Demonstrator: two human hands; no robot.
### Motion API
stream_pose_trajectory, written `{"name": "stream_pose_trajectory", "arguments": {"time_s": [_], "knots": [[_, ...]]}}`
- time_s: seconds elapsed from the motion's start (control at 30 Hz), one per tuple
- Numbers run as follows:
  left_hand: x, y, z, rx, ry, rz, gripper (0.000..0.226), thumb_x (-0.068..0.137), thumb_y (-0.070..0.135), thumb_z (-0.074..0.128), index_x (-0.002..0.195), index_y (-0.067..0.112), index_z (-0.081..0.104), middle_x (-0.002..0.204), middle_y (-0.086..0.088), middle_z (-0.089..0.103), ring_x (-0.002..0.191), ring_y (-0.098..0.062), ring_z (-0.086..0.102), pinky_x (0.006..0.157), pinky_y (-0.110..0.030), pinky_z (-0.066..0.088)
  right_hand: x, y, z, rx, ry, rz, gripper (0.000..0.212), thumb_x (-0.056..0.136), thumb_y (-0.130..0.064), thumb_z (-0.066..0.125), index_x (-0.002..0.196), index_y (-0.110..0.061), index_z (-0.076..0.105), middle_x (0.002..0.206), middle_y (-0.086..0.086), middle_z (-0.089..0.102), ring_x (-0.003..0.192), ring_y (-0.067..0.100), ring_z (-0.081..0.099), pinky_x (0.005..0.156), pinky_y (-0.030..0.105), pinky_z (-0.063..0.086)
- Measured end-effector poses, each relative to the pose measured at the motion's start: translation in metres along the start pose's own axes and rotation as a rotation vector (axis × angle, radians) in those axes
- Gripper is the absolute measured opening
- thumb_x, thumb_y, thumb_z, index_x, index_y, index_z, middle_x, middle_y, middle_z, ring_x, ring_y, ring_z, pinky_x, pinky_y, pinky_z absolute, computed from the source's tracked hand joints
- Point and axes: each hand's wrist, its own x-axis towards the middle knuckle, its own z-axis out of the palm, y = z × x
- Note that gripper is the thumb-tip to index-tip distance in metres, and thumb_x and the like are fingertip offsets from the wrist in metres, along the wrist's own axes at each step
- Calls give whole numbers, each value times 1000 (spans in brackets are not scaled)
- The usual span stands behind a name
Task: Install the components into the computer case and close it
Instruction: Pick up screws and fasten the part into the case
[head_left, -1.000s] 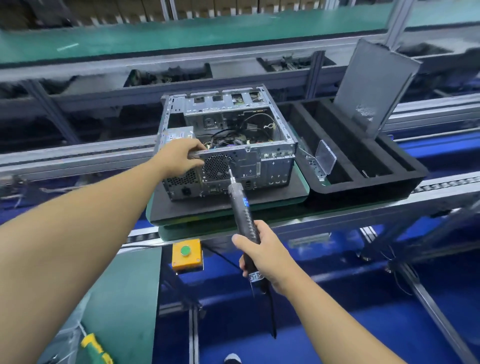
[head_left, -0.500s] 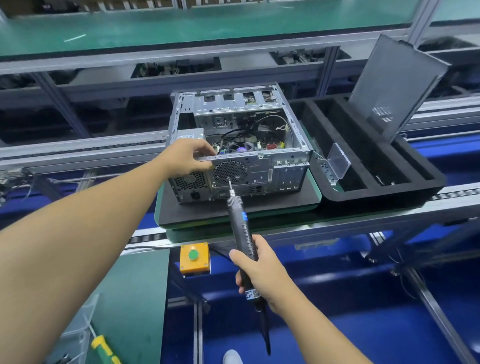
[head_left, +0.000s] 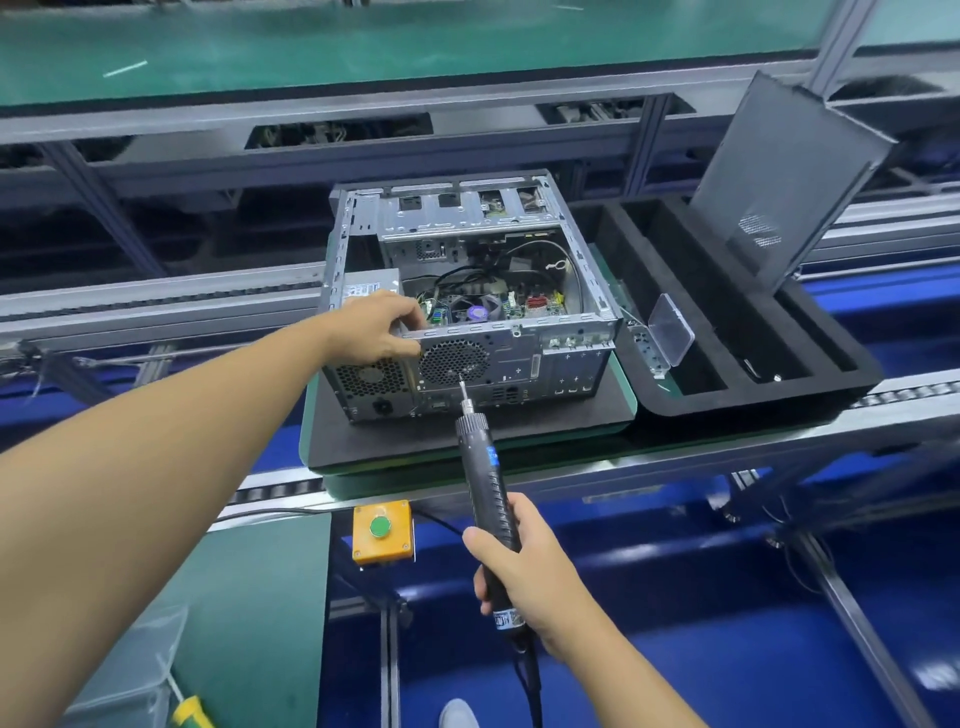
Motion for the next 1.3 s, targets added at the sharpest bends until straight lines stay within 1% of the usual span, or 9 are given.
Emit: {"name": "stream_pose_trajectory", "arguments": {"time_s": [0.2,0.37,0.47,0.53,0.7,0.83,0.9,1.1,1.3], "knots": [[-2,0,5,-46,84,6,17,83,28,72,92,33,58,94,9,53,77,-4,49,65,-22,35,4,-16,-7,-4,4,-46,19,91,-28,68,105,-25,55,69,0,57,58,19,57,57,31,54],[-3,2,4,-70,70,-12,24,84,28,73,106,26,64,103,6,55,90,-9,53,82,-30,41,19,-48,-21,-15,39,-91,23,89,-27,70,106,-21,54,68,2,58,58,19,57,54,32,52],[7,3,-8,-26,-59,-4,22,82,31,71,104,32,68,96,10,64,86,-10,59,74,-27,45,33,-69,-36,-19,69,-111,27,85,-28,70,106,-21,55,69,1,59,57,20,56,53,34,52],[17,5,-18,31,-184,-17,9,77,41,67,86,40,67,81,17,66,79,-7,61,67,-25,46,44,-83,-47,-9,97,-129,27,83,-28,72,106,-26,56,71,-1,62,56,20,57,53,33,52],[41,3,-28,-82,-369,17,26,94,48,54,75,36,67,78,23,63,77,2,58,82,-26,46,75,-114,-71,26,143,-162,29,83,-24,75,94,-47,62,75,2,65,56,21,58,51,32,52],[52,-1,-34,-101,-459,84,24,97,34,57,79,19,64,72,14,58,63,-2,50,77,-28,47,104,-139,-81,37,126,-129,54,87,-23,75,131,-30,46,78,3,66,58,22,59,52,34,52],[54,-1,-38,-115,-501,102,20,97,26,57,82,15,63,77,9,58,67,-5,48,79,-28,46,120,-152,-82,5,99,-117,59,85,-25,76,130,-24,38,75,0,68,58,22,60,52,33,53],[60,0,-30,142,-483,163,18,101,35,48,86,33,56,97,7,64,95,-15,53,101,-38,27,166,-187,-84,-54,-45,-137,42,82,-32,76,112,-15,52,83,4,65,57,21,58,51,34,53],[56,2,-30,136,-506,115,18,103,35,43,88,29,51,92,6,63,97,-17,45,96,-34,26,203,-207,-87,-93,-183,-107,25,87,-28,73,101,-30,53,77,5,64,54,22,56,51,35,53]]}}
